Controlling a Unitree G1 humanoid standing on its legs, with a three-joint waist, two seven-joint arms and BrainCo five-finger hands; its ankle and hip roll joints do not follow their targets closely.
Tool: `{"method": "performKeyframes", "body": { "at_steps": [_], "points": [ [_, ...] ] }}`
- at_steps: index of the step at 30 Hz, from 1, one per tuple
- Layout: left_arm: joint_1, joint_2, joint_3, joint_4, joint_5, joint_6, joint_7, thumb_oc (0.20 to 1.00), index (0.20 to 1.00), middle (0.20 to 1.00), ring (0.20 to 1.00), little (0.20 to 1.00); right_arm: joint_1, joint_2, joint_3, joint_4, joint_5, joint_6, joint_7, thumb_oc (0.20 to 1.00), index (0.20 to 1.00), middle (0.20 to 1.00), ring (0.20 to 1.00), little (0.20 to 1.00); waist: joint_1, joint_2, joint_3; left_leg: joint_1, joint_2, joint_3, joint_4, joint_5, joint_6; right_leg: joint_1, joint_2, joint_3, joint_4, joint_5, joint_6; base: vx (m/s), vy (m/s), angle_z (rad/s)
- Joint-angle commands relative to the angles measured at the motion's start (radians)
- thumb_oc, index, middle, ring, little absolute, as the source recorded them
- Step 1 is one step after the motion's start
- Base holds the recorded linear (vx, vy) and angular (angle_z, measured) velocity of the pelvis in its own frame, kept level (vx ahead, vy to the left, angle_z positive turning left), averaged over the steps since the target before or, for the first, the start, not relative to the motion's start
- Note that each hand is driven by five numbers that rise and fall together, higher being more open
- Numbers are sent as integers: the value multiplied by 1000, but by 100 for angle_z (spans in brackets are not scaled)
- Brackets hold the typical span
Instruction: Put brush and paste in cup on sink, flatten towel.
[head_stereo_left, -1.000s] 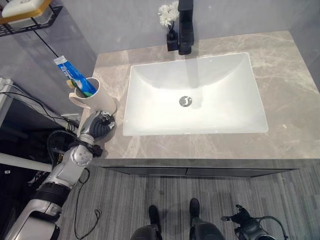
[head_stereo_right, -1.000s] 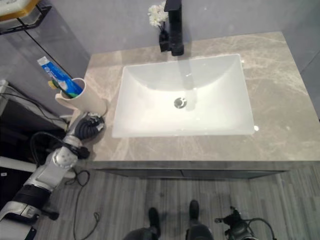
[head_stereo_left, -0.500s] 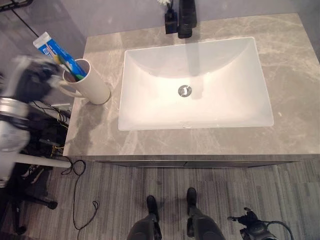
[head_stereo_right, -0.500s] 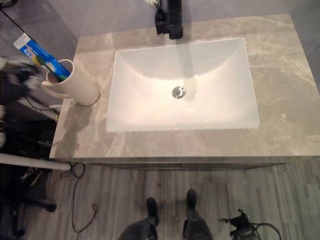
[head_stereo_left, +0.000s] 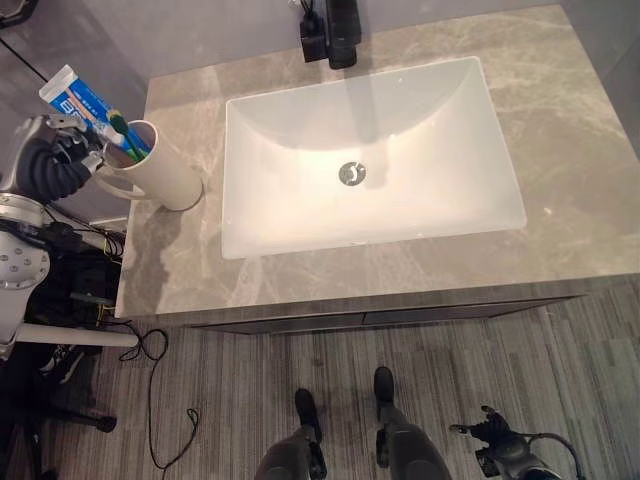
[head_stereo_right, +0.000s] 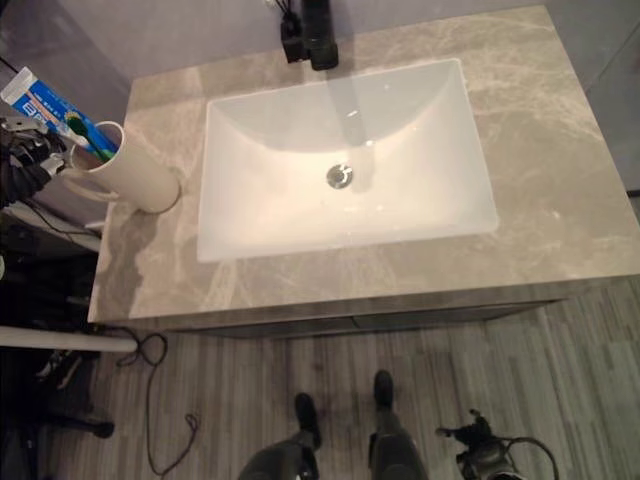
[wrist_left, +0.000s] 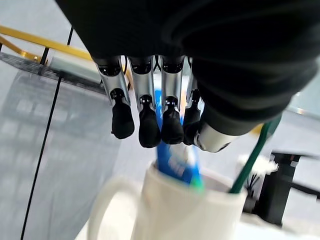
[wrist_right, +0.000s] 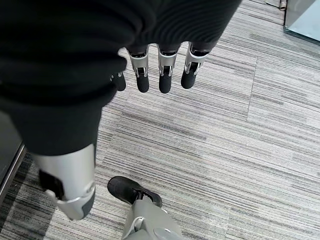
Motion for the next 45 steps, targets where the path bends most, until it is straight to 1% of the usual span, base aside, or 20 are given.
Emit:
{"method": "performKeyframes", "body": {
  "at_steps": [1,3,5,6,8,11,12,13,15,17,18,20,21,22,27,32,34,38,44,45],
  "points": [
    [2,39,141,29,-5,-31,92,200,200,200,200,200,7,19,17,25,10,-16,-11,1000,1000,1000,1000,1000,-1,-41,-65,16,7,-24,6,2,-17,102,-76,35,1,-96,88,50,-10,1],
    [31,63,208,22,15,-33,127,200,200,200,200,200,9,21,15,31,6,-16,-9,1000,1000,1000,1000,1000,12,-42,-77,28,6,-29,6,-2,-19,119,-75,28,1,-101,88,39,-17,2],
    [89,73,307,23,29,-33,173,200,200,200,200,200,6,26,21,37,1,-16,-5,1000,1000,1000,1000,1000,21,-46,-90,44,7,-37,6,-7,-20,139,-75,20,1,-110,86,30,-26,6],
    [111,71,331,25,20,-35,172,200,200,200,200,200,5,27,23,37,1,-18,-2,1000,1000,1000,1000,1000,21,-46,-94,48,8,-40,6,-8,-20,146,-74,17,1,-112,86,18,-28,14],
    [150,61,362,8,-16,-49,157,200,200,200,200,200,2,29,26,37,-1,-19,3,1000,1000,1000,1000,1000,28,-49,-102,56,9,-44,6,-8,-20,157,-72,11,1,-116,84,-3,-23,22],
    [229,24,381,-45,-119,-83,76,200,200,200,200,200,0,29,26,40,-6,-15,18,1000,1000,1000,1000,1000,38,-55,-113,65,10,-54,6,-7,-20,175,-69,1,1,-121,80,-18,-30,11],
    [289,4,376,-81,-132,-83,21,200,200,200,200,200,1,26,25,39,-13,-12,24,1000,1000,1000,1000,1000,42,-57,-116,70,11,-61,6,-5,-20,184,-67,-7,1,-124,78,-45,-35,8],
    [313,-11,363,-94,-132,-79,-4,200,200,200,200,200,-1,25,25,40,-16,-11,28,1000,1000,1000,1000,1000,47,-59,-118,72,12,-65,6,-4,-21,187,-66,-13,1,-125,77,-57,-29,15],
    [337,-33,352,-104,-133,-74,-24,200,200,200,200,200,-1,23,26,40,-20,-10,31,1000,1000,1000,1000,1000,47,-59,-119,73,13,-71,6,-3,-21,192,-66,-20,1,-127,75,-41,-18,22],
    [388,-102,292,-113,-113,-52,-83,200,200,200,200,200,-4,16,17,42,-38,-8,29,1000,1000,1000,1000,1000,51,-62,-117,72,15,-76,6,4,-22,200,-63,-34,1,-130,73,-75,-18,19],
    [386,-103,291,-112,-112,-52,-83,200,200,200,200,200,-4,15,17,42,-38,-8,29,1000,1000,1000,1000,1000,51,-61,-117,72,15,-76,6,4,-22,200,-63,-35,1,-130,73,-59,-9,21],
    [385,-149,249,-101,-110,-47,-97,200,200,200,200,200,-7,13,14,40,-41,-9,25,1000,1000,1000,1000,1000,52,-60,-114,70,17,-77,6,8,-22,199,-63,-40,1,-130,72,-61,-8,11],
    [384,-181,209,-86,-92,-38,-109,200,200,200,200,200,-6,13,11,39,-42,-8,22,1000,1000,1000,1000,1000,48,-58,-109,65,18,-78,6,12,-22,197,-61,-43,1,-129,70,-87,-12,3],
    [382,-190,183,-74,-65,-29,-116,200,200,200,200,200,-7,13,13,35,-41,-9,21,1000,1000,1000,1000,1000,45,-59,-105,62,20,-77,6,16,-23,193,-61,-43,1,-127,69,-81,-14,0],
    [375,-184,135,-52,17,-13,-125,200,200,200,200,200,-9,21,19,27,-43,-11,18,1000,1000,1000,1000,1000,35,-54,-88,44,20,-70,6,20,-22,170,-58,-30,1,-117,72,-41,5,0],
    [360,-166,125,-45,10,-20,-123,200,200,200,200,200,-9,22,15,18,-32,-14,16,1000,1000,1000,1000,1000,18,-52,-60,0,23,-50,6,28,-23,100,-58,8,1,-88,79,-77,18,-8],
    [358,-165,124,-44,10,-21,-123,200,200,200,200,200,-9,22,15,18,-32,-14,16,1000,1000,1000,1000,1000,21,-52,-63,-2,23,-48,6,28,-23,96,-57,9,1,-87,79,-43,16,-21],
    [370,-131,131,-51,-11,-31,-124,200,200,200,200,200,12,13,-6,9,-21,-18,12,1000,1000,1000,1000,1000,8,-45,-53,-45,24,-31,6,34,-24,32,-62,47,1,-64,86,-33,19,-22],
    [372,-116,111,-37,-9,-34,-132,200,200,200,200,200,17,11,-9,1,-14,-21,13,1000,1000,1000,1000,1000,1,-35,-49,-62,23,-14,6,36,-27,3,-66,65,1,-55,89,1,15,-17],
    [260,-197,-27,27,102,11,-114,200,200,200,200,200,12,14,13,-4,-27,-17,8,1000,1000,1000,1000,1000,-22,-39,-41,-60,25,-2,6,34,-27,-4,-64,73,1,-53,91,0,0,0]
  ]
}}
